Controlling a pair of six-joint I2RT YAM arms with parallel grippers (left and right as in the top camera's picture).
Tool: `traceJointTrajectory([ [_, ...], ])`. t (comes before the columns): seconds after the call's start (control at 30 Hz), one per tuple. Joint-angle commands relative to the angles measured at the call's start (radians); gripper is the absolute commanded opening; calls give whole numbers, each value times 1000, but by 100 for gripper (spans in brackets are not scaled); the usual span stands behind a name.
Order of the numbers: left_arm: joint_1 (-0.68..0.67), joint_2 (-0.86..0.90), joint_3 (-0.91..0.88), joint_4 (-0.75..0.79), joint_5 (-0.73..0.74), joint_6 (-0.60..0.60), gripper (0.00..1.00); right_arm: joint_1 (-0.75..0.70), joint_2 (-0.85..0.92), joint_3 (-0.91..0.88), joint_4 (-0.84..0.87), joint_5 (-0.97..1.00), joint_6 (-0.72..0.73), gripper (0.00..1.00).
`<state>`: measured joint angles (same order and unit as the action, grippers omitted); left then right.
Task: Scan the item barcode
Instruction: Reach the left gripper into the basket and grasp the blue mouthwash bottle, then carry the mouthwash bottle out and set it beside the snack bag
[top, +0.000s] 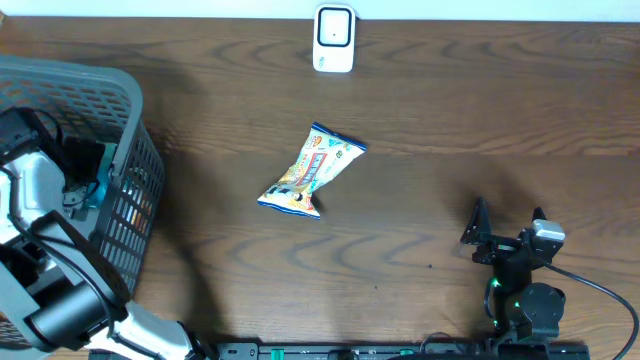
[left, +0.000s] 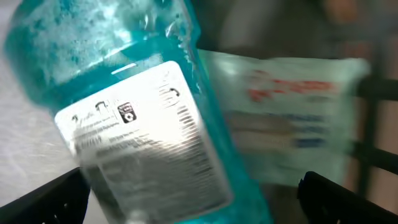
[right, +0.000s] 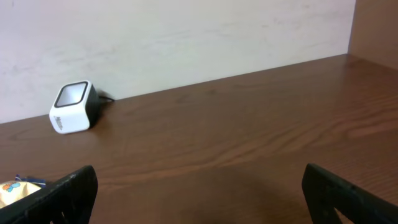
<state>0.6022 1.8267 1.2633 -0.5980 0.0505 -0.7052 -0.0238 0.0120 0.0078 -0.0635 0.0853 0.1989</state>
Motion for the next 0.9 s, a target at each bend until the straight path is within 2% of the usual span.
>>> traceJointTrajectory([
  [0.0,2,27,2,-16,-70,25,100,11,-6,-2,-2,6,10,99],
  [0.17,2,55,1,-47,-70,24,90,11,-6,-2,-2,6,10,99],
  [0.33,2,85,-1,-80,-70,24,88,11,-6,-2,-2,5,10,99],
  [0.37,2,91,-1,-84,-70,24,83,11,-6,-2,-2,5,10,99],
  [0.5,2,101,-1,-101,-71,25,51,11,-6,-2,-2,5,10,99],
  [0.6,5,93,0,-102,-70,25,37,11,-6,-2,-2,5,10,99],
  [0.87,25,-91,48,-177,-69,33,34,11,-6,-2,-2,6,10,99],
])
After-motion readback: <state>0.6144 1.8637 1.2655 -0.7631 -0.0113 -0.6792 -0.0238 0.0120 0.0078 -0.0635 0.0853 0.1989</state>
